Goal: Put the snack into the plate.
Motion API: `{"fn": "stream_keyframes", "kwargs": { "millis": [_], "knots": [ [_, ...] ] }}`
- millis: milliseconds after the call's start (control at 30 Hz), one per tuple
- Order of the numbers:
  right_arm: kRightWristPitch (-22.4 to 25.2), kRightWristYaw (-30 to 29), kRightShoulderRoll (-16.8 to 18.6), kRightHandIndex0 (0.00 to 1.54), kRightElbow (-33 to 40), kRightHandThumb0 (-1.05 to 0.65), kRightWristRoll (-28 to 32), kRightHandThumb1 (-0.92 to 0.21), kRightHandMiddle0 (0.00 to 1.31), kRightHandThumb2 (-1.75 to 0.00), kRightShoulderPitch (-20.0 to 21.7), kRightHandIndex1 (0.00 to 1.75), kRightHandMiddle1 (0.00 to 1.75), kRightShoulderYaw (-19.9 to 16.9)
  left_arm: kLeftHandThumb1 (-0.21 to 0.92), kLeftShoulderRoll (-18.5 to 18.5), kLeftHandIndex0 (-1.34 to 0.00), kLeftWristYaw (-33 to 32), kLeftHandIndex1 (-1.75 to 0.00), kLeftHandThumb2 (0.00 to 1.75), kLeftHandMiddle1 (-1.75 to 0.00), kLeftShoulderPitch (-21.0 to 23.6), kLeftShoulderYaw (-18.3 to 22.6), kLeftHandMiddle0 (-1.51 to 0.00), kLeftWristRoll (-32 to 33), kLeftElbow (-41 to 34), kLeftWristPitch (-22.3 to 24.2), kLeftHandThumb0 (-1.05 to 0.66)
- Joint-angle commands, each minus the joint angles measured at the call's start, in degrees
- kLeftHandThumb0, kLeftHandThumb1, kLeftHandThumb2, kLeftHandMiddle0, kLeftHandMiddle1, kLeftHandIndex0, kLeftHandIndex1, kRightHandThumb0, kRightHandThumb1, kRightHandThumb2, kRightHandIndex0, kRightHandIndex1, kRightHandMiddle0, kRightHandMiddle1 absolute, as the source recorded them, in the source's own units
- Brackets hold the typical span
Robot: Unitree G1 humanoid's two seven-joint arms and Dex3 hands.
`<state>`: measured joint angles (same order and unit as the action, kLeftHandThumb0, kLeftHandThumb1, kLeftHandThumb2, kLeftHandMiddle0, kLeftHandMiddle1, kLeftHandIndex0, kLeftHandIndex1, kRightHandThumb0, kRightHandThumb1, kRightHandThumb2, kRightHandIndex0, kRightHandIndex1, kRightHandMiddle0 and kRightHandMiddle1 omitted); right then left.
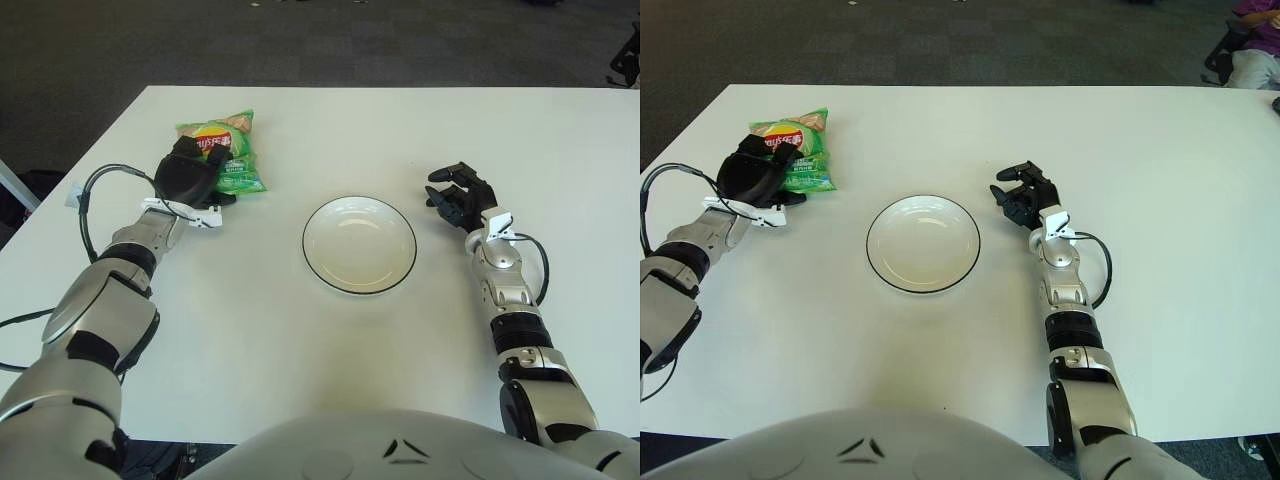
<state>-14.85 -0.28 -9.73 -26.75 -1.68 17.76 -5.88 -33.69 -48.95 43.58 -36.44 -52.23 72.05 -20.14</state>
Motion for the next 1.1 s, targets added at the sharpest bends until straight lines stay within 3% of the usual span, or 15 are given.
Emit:
{"fn": "stream_keyframes", "kwargs": {
  "millis": [0, 300, 400, 500, 1067],
  "knots": [
    [0.8, 0.6, -0.7, 0.68, 0.8, -0.01, -0.3, -0.86, 0.49, -0.26, -0.6, 1.31, 1.21, 0.3, 0.72, 0.5, -0.36, -0.4, -1.74, 0.64, -1.57, -2.2, -0.8, -0.45, -0.3, 0.9, 0.0, 0.37],
    [1.2, 1.1, -1.0, 0.67, 1.1, -0.01, -0.5, -0.9, 0.47, -0.19, -0.7, 1.3, 1.22, 0.8, 0.59, 1.2, -0.52, -7.1, -1.75, 0.91, -1.7, -3.9, 2.9, -0.44, 4.1, 0.8, -5.0, 0.39],
    [1.3, 1.1, -1.1, 0.68, 1.1, -0.01, -0.6, -0.91, 0.47, -0.19, -0.7, 1.3, 1.23, 1.0, 0.56, 0.9, -0.54, -16.6, -1.75, 0.99, -1.73, -5.3, 3.5, -0.44, 4.2, -2.2, -11.6, 0.4],
    [1.3, 1.1, -1.2, 0.68, 1.1, -0.01, -0.7, -0.91, 0.47, -0.18, -0.7, 1.3, 1.23, 1.1, 0.52, 0.8, -0.55, -21.2, -1.75, 1.04, -1.74, -5.3, 3.2, -0.45, 3.5, -3.4, -14.2, 0.41],
    [1.9, 1.1, -1.4, 0.68, 0.5, -0.01, -1.1, -0.92, 0.46, -0.17, -0.2, 1.28, 1.24, 1.7, 0.5, -2.8, -0.56, -33.7, -1.75, 1.08, -1.75, -5.0, 2.5, -0.47, -4.0, -13.7, -16.7, 0.42]
  ]
}}
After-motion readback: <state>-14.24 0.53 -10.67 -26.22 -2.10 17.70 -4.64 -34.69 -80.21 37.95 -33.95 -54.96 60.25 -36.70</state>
